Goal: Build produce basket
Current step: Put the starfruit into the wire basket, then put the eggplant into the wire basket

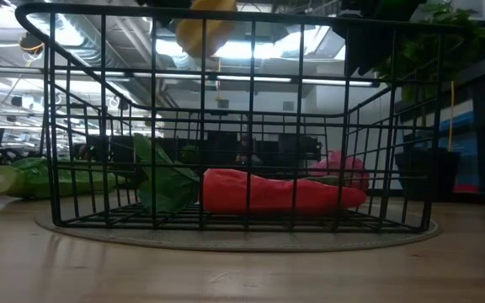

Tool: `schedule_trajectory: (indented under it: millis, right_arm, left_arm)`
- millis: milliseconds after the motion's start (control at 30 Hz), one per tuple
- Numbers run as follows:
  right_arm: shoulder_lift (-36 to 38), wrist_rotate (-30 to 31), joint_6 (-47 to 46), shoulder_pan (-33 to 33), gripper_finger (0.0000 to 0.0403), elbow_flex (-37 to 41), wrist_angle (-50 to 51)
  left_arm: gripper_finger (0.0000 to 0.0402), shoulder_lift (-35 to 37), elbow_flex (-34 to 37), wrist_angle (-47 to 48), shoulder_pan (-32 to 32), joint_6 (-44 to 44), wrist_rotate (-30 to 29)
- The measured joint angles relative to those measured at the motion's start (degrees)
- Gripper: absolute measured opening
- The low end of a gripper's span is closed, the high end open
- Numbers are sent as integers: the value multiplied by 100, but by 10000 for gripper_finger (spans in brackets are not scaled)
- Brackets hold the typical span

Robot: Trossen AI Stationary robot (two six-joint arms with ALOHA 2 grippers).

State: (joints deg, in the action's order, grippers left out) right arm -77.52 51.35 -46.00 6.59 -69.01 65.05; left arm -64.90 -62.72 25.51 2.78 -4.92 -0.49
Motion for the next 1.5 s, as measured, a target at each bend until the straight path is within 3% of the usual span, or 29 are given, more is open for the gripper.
schedule_trajectory:
  millis: [600, 733, 900, 1000, 1133, 1500]
  right_arm:
    - [0, 3, 0, 0, 204, 2, 3]
    - [0, 2, 0, 2, 204, 2, 3]
    - [0, 2, -2, 2, 204, 2, 3]
    - [0, 2, -2, 0, 204, 2, 3]
    - [0, 2, -2, 0, 204, 2, 3]
    - [0, 2, -22, 2, 204, 2, 1]
  left_arm:
    - [106, -334, -7, -253, -585, 28, -45]
    - [105, -353, 7, -181, -581, -120, -640]
    - [104, -351, 7, -91, -436, -1229, -1740]
    - [104, -351, 7, -106, -101, -1653, -2136]
    - [104, -369, 7, -123, 651, -1921, -2133]
    - [104, -907, -1, -273, 2722, -2536, -426]
